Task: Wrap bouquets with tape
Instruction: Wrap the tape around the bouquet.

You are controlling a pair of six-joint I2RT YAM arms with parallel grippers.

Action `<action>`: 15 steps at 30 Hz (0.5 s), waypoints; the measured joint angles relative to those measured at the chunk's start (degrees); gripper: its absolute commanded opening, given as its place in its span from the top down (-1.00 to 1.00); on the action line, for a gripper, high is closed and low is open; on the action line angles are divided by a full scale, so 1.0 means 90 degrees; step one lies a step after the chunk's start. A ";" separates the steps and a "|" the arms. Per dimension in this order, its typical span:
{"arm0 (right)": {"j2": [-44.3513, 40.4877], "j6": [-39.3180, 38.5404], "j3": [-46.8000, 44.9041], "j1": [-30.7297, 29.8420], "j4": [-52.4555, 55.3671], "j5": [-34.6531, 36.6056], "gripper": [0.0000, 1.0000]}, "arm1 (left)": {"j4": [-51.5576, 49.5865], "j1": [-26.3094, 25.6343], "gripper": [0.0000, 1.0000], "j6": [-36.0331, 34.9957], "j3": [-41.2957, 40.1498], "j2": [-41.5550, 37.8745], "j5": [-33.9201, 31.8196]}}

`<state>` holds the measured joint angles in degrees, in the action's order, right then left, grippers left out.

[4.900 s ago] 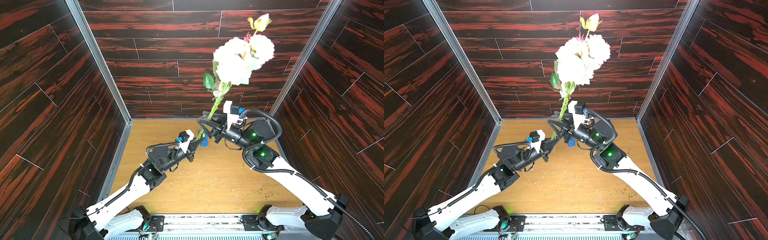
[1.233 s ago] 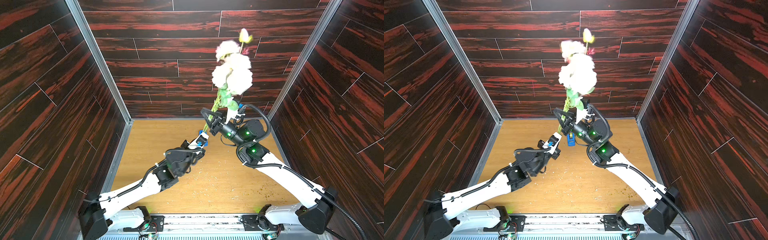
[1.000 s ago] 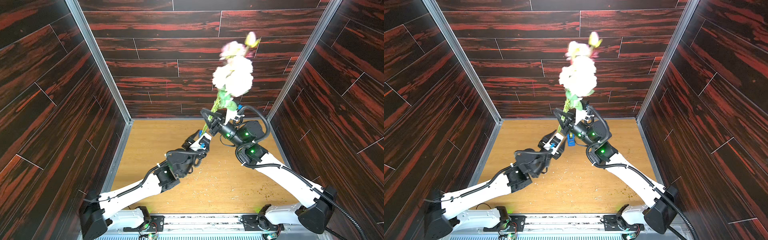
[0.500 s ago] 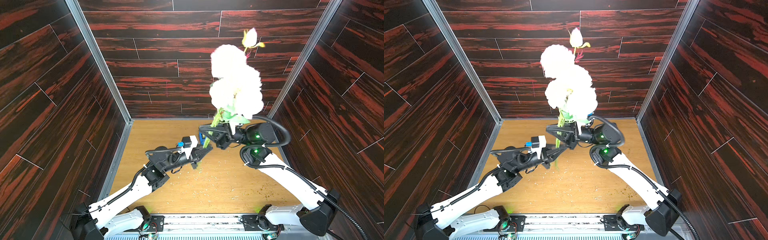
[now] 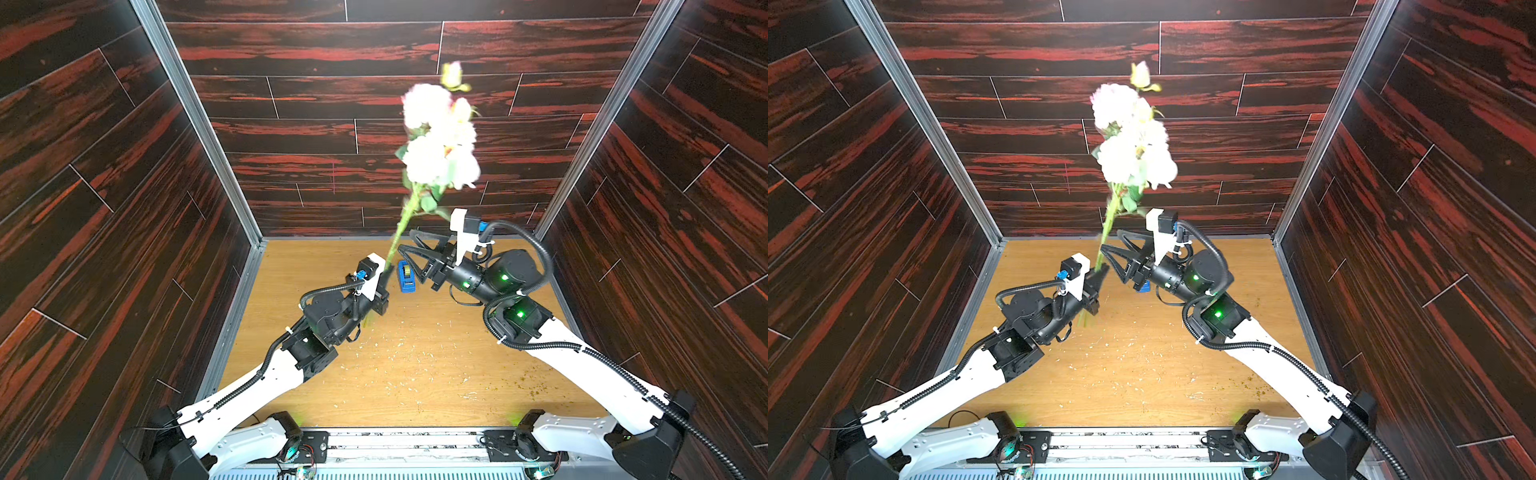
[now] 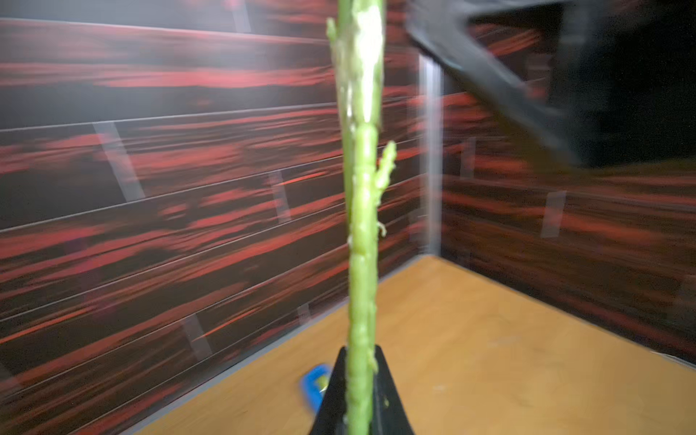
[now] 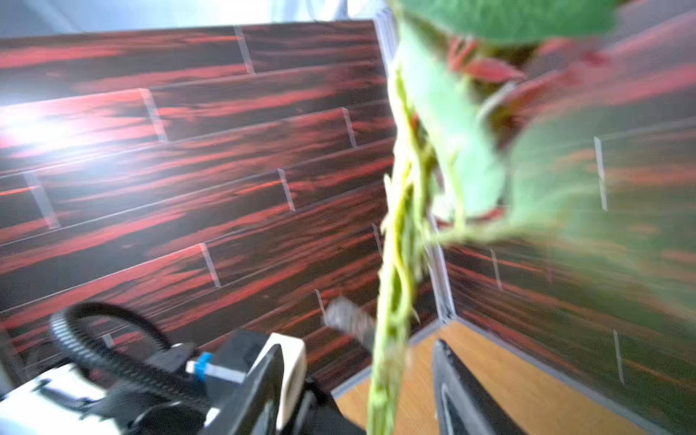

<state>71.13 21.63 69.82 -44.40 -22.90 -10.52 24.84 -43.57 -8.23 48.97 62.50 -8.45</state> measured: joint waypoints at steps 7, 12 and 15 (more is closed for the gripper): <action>0.0058 0.0194 -0.0005 0.0000 -0.0080 0.0359 -0.19 | 0.0027 0.0002 1.00 -0.0262 0.0002 0.0097 -0.0505; 0.0432 0.0372 0.0187 0.0000 -0.0080 0.0476 0.02 | 0.0022 0.0002 1.00 -0.0350 0.0002 0.0189 -0.0646; 0.0707 0.0551 0.0321 -0.0002 -0.0085 0.0498 0.15 | 0.0024 -0.0007 1.00 -0.0386 0.0005 0.0223 -0.0741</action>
<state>77.49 26.59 72.71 -44.42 -23.66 -6.04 25.06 -43.64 -11.70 49.01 64.51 -15.11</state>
